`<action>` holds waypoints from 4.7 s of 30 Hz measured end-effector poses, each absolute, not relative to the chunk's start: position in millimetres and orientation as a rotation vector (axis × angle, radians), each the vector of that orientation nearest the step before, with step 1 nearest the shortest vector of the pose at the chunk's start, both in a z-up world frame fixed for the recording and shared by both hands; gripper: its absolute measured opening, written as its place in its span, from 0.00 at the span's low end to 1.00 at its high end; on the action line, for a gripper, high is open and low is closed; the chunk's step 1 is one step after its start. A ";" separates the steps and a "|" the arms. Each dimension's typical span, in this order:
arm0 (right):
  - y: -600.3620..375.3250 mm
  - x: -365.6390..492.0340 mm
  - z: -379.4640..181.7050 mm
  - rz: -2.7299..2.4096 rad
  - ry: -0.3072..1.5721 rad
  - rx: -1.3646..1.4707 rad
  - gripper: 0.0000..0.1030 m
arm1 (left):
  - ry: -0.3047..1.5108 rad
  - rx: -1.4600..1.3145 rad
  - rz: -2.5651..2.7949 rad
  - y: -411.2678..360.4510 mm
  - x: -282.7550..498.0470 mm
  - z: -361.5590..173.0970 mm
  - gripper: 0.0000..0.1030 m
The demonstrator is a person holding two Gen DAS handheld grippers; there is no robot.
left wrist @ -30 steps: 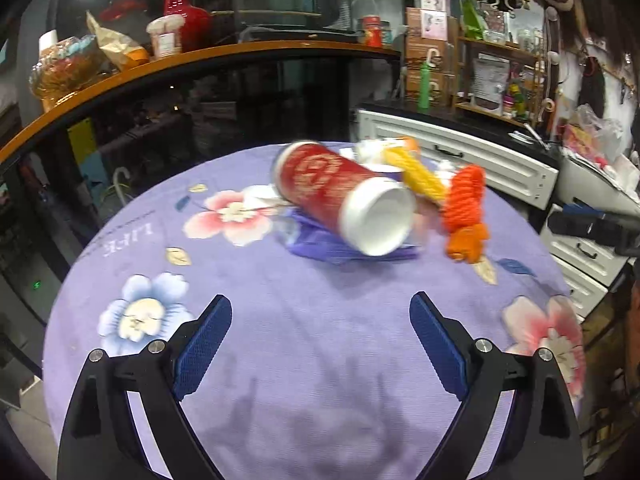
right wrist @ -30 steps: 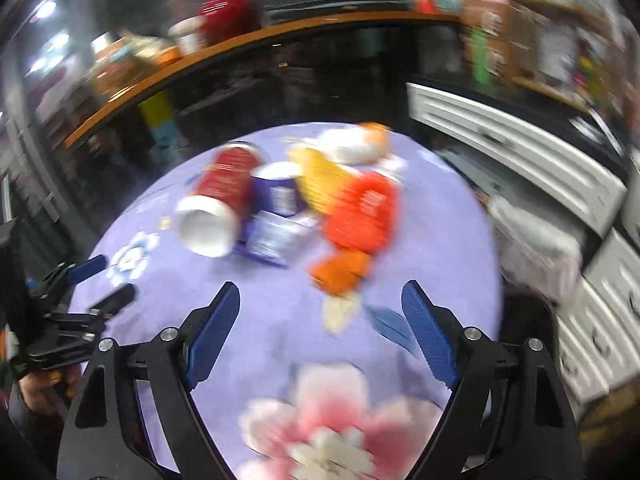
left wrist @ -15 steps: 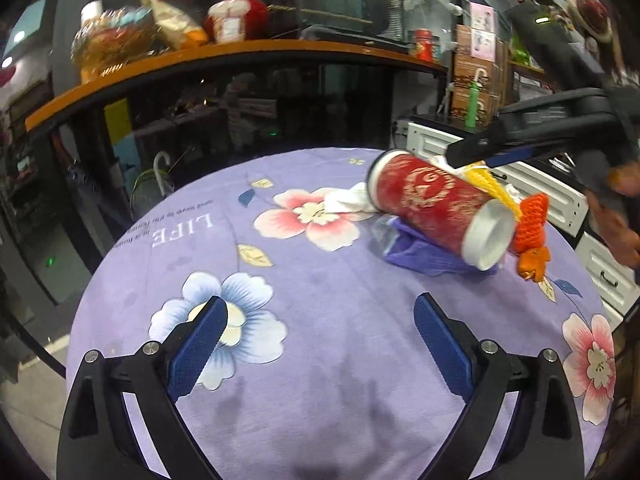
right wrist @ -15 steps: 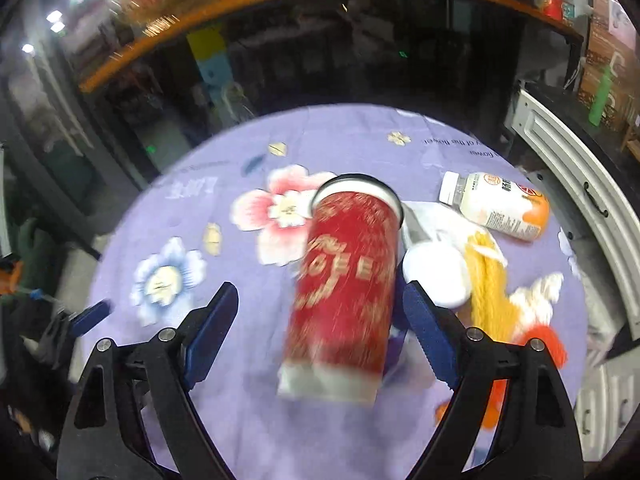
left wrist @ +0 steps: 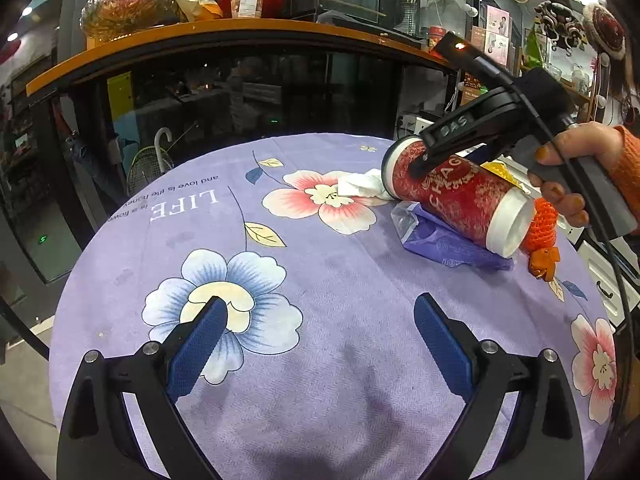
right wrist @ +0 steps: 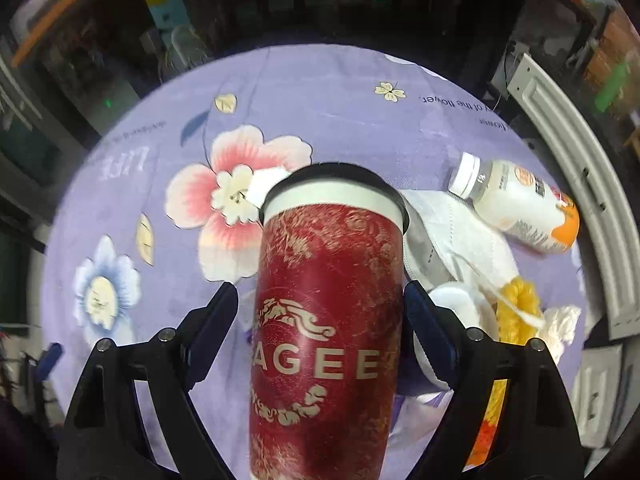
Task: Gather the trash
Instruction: 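Return the right gripper to the table and grasp the red paper cup, then lift the red cup with the right gripper while the left gripper grasps the blue can, then carry the red cup over the bin and open the right gripper, then move the blue can over the bin and open the left gripper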
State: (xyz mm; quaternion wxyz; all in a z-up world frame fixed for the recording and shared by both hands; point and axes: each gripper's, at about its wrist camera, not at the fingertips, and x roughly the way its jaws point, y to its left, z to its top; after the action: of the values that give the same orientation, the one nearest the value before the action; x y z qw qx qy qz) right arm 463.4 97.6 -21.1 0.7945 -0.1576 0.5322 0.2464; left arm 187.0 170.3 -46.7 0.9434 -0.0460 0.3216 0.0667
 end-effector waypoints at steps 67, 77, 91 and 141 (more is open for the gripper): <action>-225.9 293.5 22.4 0.433 0.660 0.115 0.76 | 0.752 0.062 -0.046 18.1 364.1 -19.6 0.66; -237.4 268.5 13.2 0.400 0.646 0.141 0.76 | 0.597 -0.047 -0.062 38.2 283.0 21.3 0.66; -316.1 229.0 7.0 0.214 0.629 0.144 0.76 | 0.546 -0.010 -0.341 -79.5 208.3 25.8 0.66; -407.3 291.5 -182.0 -0.033 0.973 0.213 0.80 | 0.747 0.090 -0.566 -247.7 244.1 -44.9 0.66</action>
State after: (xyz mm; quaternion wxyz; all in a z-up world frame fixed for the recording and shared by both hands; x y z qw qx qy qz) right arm 291.5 -407.3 -182.0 0.8784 0.1021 0.4667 -0.0161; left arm 244.1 -247.7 -44.9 0.8912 0.0434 0.3599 -0.2728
